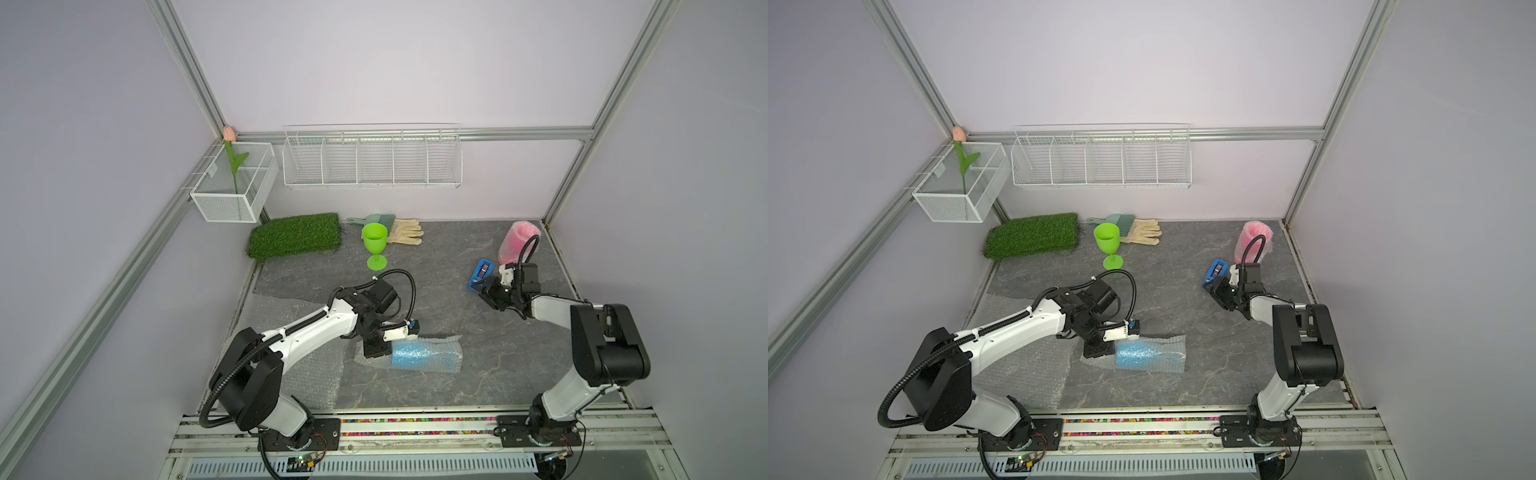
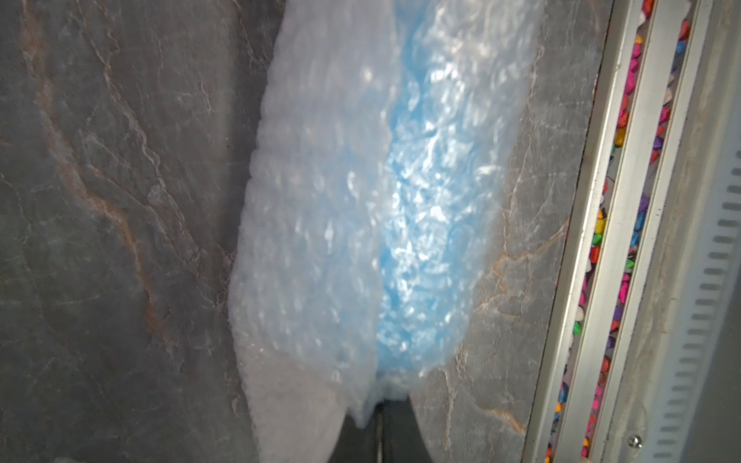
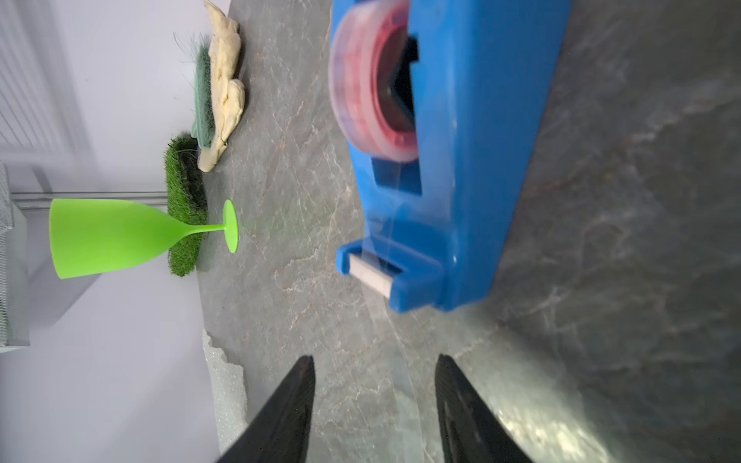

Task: Wrap wine glasses in bubble wrap
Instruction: Tear off the tape using the Tape Cutter.

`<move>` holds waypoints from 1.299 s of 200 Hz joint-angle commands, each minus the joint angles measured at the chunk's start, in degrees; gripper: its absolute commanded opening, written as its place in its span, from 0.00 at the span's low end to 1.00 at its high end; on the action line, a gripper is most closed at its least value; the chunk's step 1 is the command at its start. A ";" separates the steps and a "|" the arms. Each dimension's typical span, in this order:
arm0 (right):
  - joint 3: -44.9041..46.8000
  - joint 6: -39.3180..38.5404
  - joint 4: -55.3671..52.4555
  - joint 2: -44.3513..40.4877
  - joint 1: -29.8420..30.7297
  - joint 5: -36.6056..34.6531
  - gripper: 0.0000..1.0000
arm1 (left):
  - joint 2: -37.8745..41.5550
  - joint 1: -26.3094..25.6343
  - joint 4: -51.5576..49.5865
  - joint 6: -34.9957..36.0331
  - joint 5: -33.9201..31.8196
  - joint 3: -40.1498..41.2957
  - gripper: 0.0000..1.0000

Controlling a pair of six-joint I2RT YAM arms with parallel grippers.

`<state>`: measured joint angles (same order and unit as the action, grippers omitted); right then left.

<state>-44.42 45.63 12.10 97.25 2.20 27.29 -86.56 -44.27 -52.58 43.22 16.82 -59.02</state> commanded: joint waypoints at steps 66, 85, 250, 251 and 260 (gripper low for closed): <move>-0.88 3.74 8.82 4.07 -1.10 1.54 0.26 | -1.29 -0.20 -1.87 1.60 1.00 -1.18 0.00; -0.73 3.69 8.91 4.33 -1.32 1.37 0.22 | -1.41 -0.20 -1.90 1.62 0.98 -1.27 0.00; -1.24 -0.08 -6.71 6.45 -1.37 -3.72 0.07 | -2.34 -0.20 -2.33 1.51 1.39 -1.18 0.00; -1.22 -0.09 -6.81 6.41 -1.39 -3.77 0.07 | -2.36 -0.20 -2.34 1.51 1.43 -1.18 0.00; -1.02 -0.11 -7.26 5.83 -1.37 -4.05 0.07 | -2.38 -0.20 -2.34 1.51 1.42 -1.18 0.00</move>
<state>-46.52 46.87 12.62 102.04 1.48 28.23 -88.16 -44.27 -53.01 43.38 17.04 -59.35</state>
